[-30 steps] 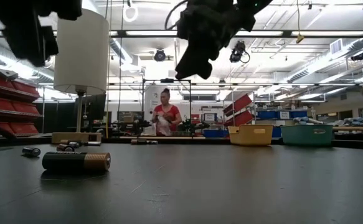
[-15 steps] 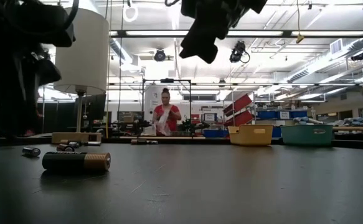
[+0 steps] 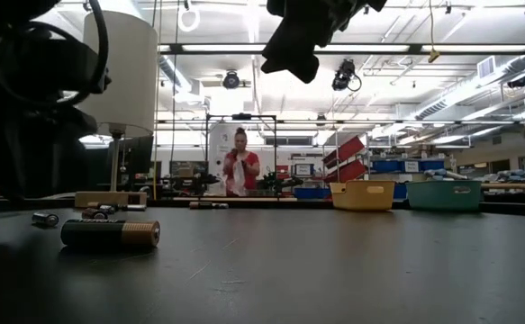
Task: Sort batteries
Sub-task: Put the silver battery into the blue bin
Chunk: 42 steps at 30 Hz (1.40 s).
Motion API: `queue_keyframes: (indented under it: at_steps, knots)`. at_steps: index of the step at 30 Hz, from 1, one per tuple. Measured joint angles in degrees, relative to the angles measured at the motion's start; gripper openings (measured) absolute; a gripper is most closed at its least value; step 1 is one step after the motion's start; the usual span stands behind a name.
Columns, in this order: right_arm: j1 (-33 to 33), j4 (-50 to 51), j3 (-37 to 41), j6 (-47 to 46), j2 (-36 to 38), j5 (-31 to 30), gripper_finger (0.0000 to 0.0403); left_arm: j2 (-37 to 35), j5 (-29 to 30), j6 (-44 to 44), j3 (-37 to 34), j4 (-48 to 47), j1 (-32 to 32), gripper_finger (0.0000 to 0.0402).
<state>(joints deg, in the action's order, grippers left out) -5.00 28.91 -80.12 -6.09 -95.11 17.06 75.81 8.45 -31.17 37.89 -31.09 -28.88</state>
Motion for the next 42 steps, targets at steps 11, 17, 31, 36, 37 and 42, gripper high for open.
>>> queue_keyframes:
  at_steps: [11,17,31,36,37,42]
  knots:
    - [0.07,-0.10,0.00,-0.48,0.00,-0.06,0.0138,2.72,1.35,5.53,0.02,1.24,1.69,0.0202]
    - [0.27,-0.10,0.00,-2.28,0.00,-0.02,0.0138,5.30,-1.35,8.96,0.00,2.54,4.24,0.0202]
    - [1.59,-0.07,0.00,-2.38,0.21,0.06,0.0138,10.08,-4.90,8.27,0.33,4.14,5.29,0.0193]
    - [1.66,-0.44,0.00,-2.23,1.23,0.09,0.0138,10.17,-4.92,8.26,0.22,4.74,5.29,0.0153]
    - [1.65,-0.54,0.00,-1.94,1.40,0.11,0.0138,10.21,-4.90,8.45,0.24,4.80,5.29,0.0142]
    - [0.46,-0.07,0.00,-1.86,3.08,-0.15,0.0138,10.32,-2.34,8.63,0.19,5.29,5.20,0.0086]
